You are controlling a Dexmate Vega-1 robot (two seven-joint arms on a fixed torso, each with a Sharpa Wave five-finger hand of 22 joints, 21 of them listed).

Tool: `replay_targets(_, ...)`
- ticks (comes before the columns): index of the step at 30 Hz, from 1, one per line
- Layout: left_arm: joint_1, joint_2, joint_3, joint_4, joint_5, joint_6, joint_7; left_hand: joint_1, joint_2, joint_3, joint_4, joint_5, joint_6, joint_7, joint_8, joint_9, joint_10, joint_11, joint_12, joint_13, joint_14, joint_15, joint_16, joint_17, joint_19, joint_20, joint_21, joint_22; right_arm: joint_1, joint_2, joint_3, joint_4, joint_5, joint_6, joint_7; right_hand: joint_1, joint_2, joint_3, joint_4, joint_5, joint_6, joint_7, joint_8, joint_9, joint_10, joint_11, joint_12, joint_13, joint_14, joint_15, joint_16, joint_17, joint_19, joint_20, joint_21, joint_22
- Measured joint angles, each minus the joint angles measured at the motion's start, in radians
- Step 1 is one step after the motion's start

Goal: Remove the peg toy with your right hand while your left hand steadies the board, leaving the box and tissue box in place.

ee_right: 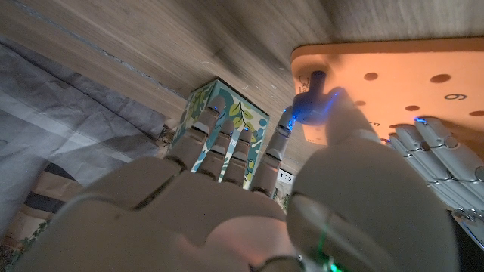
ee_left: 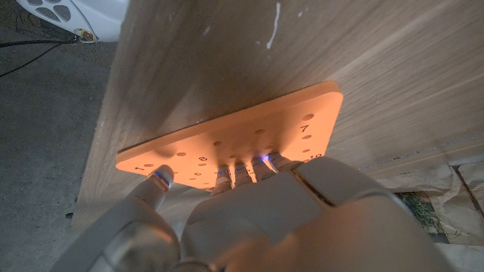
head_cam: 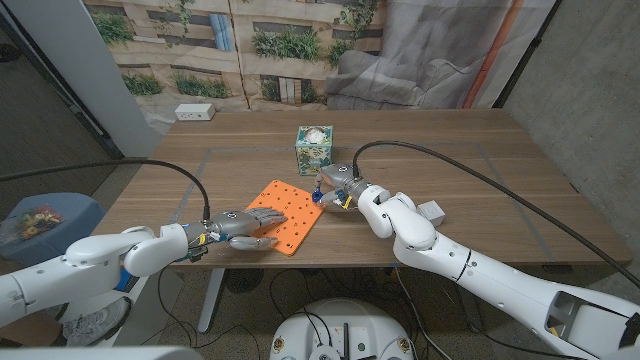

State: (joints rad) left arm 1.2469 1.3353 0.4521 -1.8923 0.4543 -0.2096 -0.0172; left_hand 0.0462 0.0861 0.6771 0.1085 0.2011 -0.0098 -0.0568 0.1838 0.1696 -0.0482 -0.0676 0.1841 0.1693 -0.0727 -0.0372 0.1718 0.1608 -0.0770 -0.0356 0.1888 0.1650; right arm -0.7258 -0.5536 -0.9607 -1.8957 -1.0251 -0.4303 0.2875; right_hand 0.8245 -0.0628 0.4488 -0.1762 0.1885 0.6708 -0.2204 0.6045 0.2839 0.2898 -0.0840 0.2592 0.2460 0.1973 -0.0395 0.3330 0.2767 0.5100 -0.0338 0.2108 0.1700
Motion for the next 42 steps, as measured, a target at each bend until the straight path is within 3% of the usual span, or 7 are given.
replay_targets(13,-0.002,-0.003,0.003,-0.001,0.002,0.0,0.0,0.0,0.0,0.008,0.0,-0.006,0.006,0.0,0.002,0.0,0.0,0.0,-0.001,0.0,0.0,0.0,-0.003,0.0,0.0,0.0,0.0,0.0,-0.003,-0.002,0.012,-0.002,0.042,0.007,-0.015,0.027,0.026,0.01,0.01,-0.007,0.027,0.013,0.025,0.011,0.005,-0.005,0.0,0.0,0.004,0.004,0.007,0.005,0.005,-0.005,0.0,0.0)
replay_targets(42,-0.009,-0.015,0.008,0.004,0.003,-0.005,0.0,0.012,0.004,0.02,-0.012,-0.006,0.009,-0.002,-0.002,0.001,0.004,0.003,-0.002,0.0,0.001,0.001,-0.002,0.0,0.0,0.0,-0.002,0.0,-0.013,-0.019,0.056,-0.018,0.243,-0.014,-0.054,0.033,0.044,0.01,0.011,-0.003,0.035,0.022,0.039,0.012,0.013,-0.008,0.0,0.0,0.003,0.004,0.011,0.009,0.011,-0.011,0.0,0.0)
